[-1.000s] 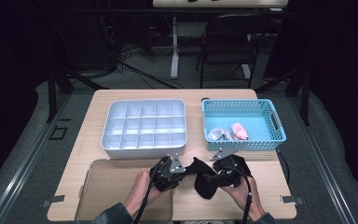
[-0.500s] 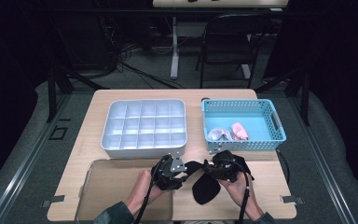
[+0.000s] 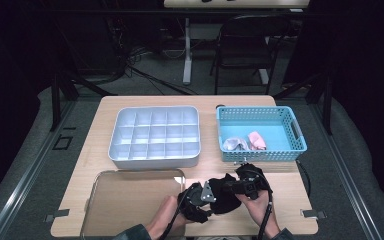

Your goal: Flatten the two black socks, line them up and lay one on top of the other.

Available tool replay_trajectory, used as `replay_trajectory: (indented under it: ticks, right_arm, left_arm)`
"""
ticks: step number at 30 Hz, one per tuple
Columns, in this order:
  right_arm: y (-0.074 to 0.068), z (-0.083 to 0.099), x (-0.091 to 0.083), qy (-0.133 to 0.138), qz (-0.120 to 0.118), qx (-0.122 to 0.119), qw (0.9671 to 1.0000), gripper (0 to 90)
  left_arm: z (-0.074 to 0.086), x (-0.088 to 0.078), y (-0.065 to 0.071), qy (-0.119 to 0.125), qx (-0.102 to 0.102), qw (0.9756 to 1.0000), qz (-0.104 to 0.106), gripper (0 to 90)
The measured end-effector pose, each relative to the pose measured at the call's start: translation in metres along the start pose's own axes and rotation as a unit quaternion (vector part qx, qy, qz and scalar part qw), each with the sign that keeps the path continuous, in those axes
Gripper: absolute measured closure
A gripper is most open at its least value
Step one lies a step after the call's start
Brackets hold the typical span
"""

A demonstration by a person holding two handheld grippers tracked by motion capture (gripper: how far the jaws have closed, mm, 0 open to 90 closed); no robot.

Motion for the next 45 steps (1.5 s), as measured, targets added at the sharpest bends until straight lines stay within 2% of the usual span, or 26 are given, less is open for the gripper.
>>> replay_trajectory:
  ticks: [6, 8, 9, 15, 17, 21, 25, 29, 32, 34, 37, 38, 39, 40, 41, 45]
  right_arm:
    - [-0.005, -0.003, 0.005, -0.001, 0.018, -0.009, 0.9998, 81.9]
    - [-0.005, -0.002, 0.006, -0.005, 0.019, -0.008, 0.9998, 81.9]
    - [-0.004, -0.002, 0.006, -0.008, 0.019, -0.01, 0.9997, 81.9]
    - [-0.003, -0.001, 0.006, -0.009, 0.019, -0.003, 0.9998, 82.2]
    - [-0.002, -0.001, 0.006, -0.012, 0.02, -0.003, 0.9997, 82.2]
    - [-0.001, -0.002, 0.004, -0.003, 0.02, -0.001, 0.9998, 82.3]
    - [0.002, -0.002, 0.0, 0.002, 0.02, 0.004, 0.9998, 82.3]
    - [0.007, -0.003, -0.005, 0.012, 0.022, 0.012, 0.9996, 82.2]
    - [0.008, -0.002, -0.006, 0.014, 0.022, 0.015, 0.9996, 82.1]
    - [0.007, -0.003, -0.005, 0.012, 0.021, 0.012, 0.9996, 82.1]
    - [0.004, -0.004, -0.003, 0.008, 0.023, 0.007, 0.9997, 82.0]
    - [0.004, -0.004, -0.003, 0.008, 0.023, 0.008, 0.9997, 82.1]
    - [0.004, -0.004, -0.002, 0.008, 0.022, 0.008, 0.9997, 82.0]
    - [0.003, -0.005, -0.002, 0.01, 0.021, 0.01, 0.9997, 82.0]
    - [0.003, -0.005, -0.002, 0.01, 0.019, 0.01, 0.9997, 82.1]
    - [0.003, -0.004, -0.001, 0.009, 0.019, 0.01, 0.9997, 82.0]
  left_arm:
    - [-0.004, 0.004, 0.002, 0.009, 0.0, 0.9999, -0.012, 57.6]
    - [-0.004, 0.006, 0.001, 0.009, -0.002, 0.9999, -0.009, 60.5]
    - [-0.003, 0.007, 0.002, 0.007, 0.0, 1.0, 0.002, 61.6]
    - [-0.001, 0.016, 0.004, -0.011, -0.001, 0.9999, 0.003, 71.3]
    - [-0.002, 0.016, 0.004, -0.007, -0.007, 0.9999, 0.008, 75.6]
    - [-0.003, 0.017, 0.004, -0.006, -0.011, 0.9999, -0.002, 84.3]
    - [-0.001, 0.017, 0.001, -0.003, -0.019, 0.9998, 0.0, 89.7]
    - [-0.001, 0.015, -0.002, 0.01, -0.034, 0.9993, 0.014, 89.5]
    - [-0.007, 0.012, 0.001, 0.042, -0.051, 0.997, 0.039, 75.7]
    - [-0.01, 0.012, 0.003, 0.05, -0.049, 0.9965, 0.045, 69.4]
    - [-0.015, 0.014, 0.004, 0.055, -0.054, 0.9956, 0.054, 65.0]
    - [-0.016, 0.015, 0.003, 0.046, -0.052, 0.9966, 0.045, 64.7]
    - [-0.018, 0.017, 0.004, 0.049, -0.053, 0.996, 0.053, 64.8]
    - [-0.019, 0.019, 0.004, 0.046, -0.054, 0.9961, 0.052, 65.2]
    - [-0.018, 0.02, 0.003, 0.039, -0.051, 0.9968, 0.048, 66.9]
    - [-0.018, 0.021, 0.001, 0.035, -0.056, 0.997, 0.04, 75.9]
Point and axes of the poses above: each handheld gripper's, and its own axes: x roughly forward along the jaws, z roughly out of its underside, y roughly to its right, the point moved 9 cm from there along x, roughly forward along the jaws, and after that the axes turned 15 degrees about -y, right-handed, at the moved point
